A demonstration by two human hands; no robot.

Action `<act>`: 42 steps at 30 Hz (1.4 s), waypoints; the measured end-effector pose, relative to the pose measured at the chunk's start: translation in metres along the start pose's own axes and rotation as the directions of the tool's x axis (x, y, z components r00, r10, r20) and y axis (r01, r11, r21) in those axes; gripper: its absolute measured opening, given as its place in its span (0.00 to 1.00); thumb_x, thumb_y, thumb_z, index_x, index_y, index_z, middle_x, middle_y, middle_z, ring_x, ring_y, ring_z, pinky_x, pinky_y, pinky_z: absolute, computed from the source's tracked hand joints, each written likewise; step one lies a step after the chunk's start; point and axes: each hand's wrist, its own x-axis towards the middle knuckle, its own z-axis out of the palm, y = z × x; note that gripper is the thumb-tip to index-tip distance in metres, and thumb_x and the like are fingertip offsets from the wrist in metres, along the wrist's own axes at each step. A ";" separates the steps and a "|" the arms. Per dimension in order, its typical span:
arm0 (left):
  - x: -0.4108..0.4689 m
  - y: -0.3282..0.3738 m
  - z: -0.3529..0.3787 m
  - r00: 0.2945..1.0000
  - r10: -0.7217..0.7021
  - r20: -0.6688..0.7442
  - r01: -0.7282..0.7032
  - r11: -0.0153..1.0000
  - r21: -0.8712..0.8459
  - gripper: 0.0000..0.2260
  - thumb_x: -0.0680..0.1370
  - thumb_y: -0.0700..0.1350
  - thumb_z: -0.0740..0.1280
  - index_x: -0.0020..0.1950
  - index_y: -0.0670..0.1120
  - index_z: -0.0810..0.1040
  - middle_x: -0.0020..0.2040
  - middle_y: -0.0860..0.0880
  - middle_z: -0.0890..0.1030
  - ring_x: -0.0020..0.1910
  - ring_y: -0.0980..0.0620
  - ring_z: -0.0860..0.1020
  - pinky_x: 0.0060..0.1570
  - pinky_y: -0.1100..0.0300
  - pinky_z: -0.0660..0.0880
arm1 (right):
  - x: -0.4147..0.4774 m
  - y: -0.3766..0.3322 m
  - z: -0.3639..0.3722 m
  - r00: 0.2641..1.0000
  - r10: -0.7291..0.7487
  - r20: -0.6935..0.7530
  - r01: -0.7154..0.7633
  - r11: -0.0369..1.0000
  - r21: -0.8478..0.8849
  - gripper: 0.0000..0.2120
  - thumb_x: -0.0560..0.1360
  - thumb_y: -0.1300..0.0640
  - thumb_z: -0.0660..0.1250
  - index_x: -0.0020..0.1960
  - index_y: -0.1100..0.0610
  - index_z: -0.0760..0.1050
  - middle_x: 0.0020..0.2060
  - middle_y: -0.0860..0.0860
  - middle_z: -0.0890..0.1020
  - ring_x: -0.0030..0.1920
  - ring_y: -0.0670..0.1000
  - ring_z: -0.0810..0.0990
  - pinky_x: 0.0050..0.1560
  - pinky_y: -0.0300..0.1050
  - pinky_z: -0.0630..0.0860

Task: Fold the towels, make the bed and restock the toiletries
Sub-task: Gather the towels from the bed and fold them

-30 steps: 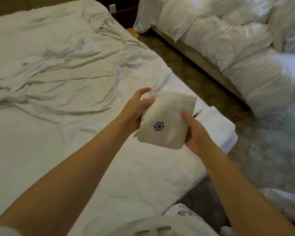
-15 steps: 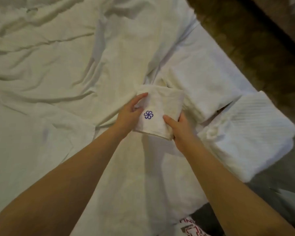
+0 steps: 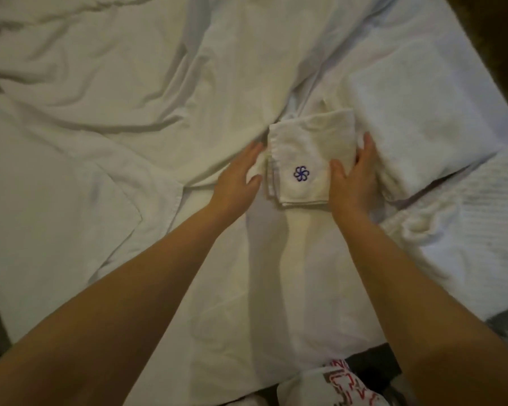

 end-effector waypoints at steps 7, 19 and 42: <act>-0.056 -0.053 -0.059 0.979 -0.055 -0.198 0.079 0.991 0.111 0.21 0.77 0.35 0.61 0.71 0.44 0.69 0.70 0.45 0.70 0.69 0.48 0.68 0.67 0.63 0.59 | -0.046 -0.056 0.032 0.948 -0.317 0.039 0.308 0.876 -0.371 0.21 0.73 0.61 0.65 0.65 0.55 0.73 0.63 0.58 0.74 0.62 0.61 0.72 0.64 0.54 0.63; -0.167 -0.233 -0.138 0.912 -0.260 -0.317 0.305 0.947 0.100 0.23 0.76 0.49 0.64 0.71 0.47 0.69 0.68 0.45 0.71 0.67 0.44 0.68 0.64 0.51 0.65 | -0.184 -0.118 0.225 0.795 -0.344 0.499 0.523 0.806 -0.277 0.17 0.77 0.58 0.61 0.66 0.53 0.72 0.62 0.53 0.76 0.61 0.55 0.72 0.61 0.49 0.67; -0.235 -0.261 -0.126 0.673 -0.714 -0.194 0.304 0.506 -0.808 0.08 0.77 0.36 0.60 0.52 0.47 0.71 0.46 0.48 0.76 0.48 0.45 0.77 0.46 0.50 0.79 | -0.226 -0.117 0.241 0.974 -0.067 0.214 0.043 0.992 0.115 0.33 0.74 0.70 0.56 0.76 0.53 0.57 0.75 0.51 0.56 0.73 0.49 0.60 0.60 0.30 0.60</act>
